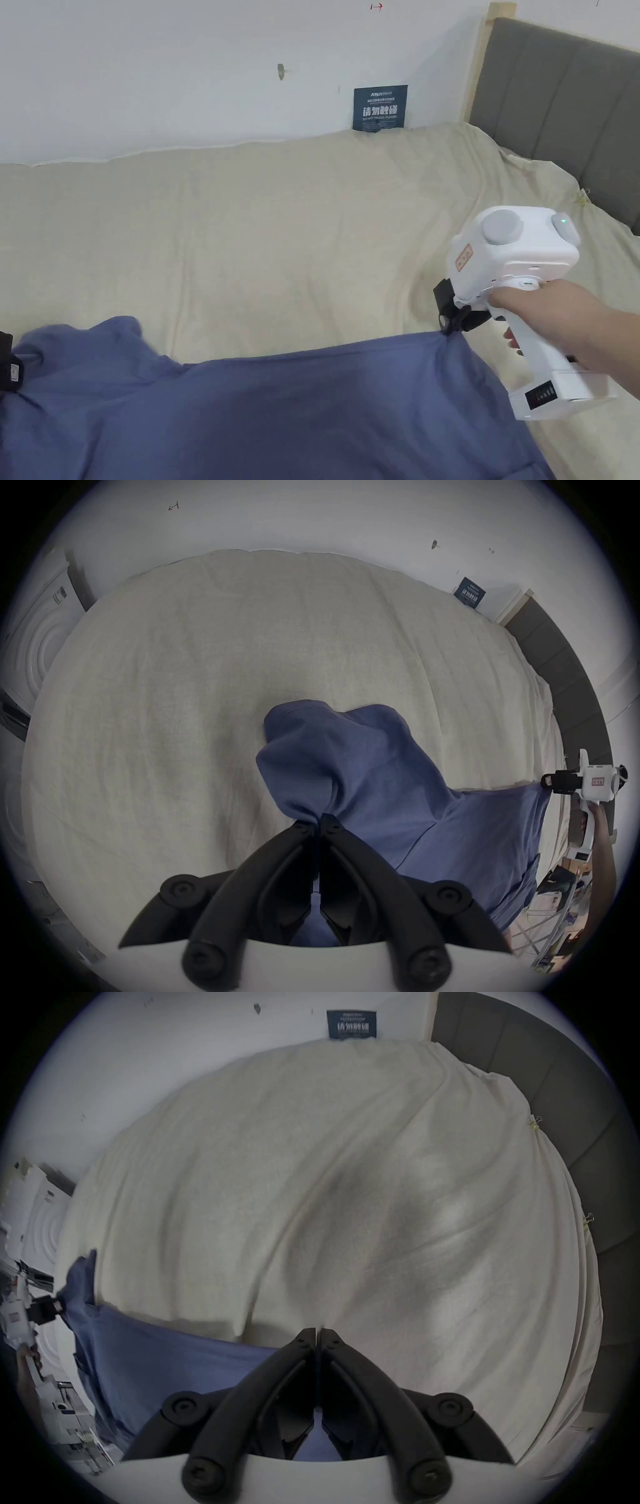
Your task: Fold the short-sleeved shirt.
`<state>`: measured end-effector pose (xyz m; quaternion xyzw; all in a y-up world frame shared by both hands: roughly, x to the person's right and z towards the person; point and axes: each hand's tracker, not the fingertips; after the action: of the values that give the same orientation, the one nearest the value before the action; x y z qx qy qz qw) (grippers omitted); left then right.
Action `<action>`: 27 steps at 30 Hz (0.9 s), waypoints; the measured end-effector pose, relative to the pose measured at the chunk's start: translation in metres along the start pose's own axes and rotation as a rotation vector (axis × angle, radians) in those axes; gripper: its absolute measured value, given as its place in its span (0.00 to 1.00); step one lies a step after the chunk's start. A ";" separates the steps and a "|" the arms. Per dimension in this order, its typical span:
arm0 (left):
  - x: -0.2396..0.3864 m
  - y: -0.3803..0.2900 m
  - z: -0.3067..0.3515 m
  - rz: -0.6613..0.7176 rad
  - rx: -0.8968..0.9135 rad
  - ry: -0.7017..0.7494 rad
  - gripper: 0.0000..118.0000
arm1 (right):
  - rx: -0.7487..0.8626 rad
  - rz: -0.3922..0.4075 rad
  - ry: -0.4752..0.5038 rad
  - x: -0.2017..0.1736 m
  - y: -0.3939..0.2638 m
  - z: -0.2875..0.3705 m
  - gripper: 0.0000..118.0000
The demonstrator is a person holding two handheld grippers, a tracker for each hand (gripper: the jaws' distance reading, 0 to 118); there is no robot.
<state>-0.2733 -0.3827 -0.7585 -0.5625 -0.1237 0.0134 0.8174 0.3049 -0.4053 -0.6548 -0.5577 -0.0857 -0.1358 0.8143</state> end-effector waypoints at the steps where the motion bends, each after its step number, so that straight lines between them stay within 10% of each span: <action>1: -0.002 -0.001 0.002 0.013 0.008 -0.012 0.02 | 0.021 -0.015 0.030 0.003 -0.002 0.006 0.02; 27: -0.057 -0.208 0.164 0.164 0.125 -0.286 0.02 | 0.198 -0.119 0.346 0.055 -0.200 0.187 0.02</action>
<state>-0.3890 -0.3183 -0.5223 -0.5111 -0.1914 0.1677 0.8210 0.2957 -0.3064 -0.3937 -0.4372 0.0097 -0.2681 0.8584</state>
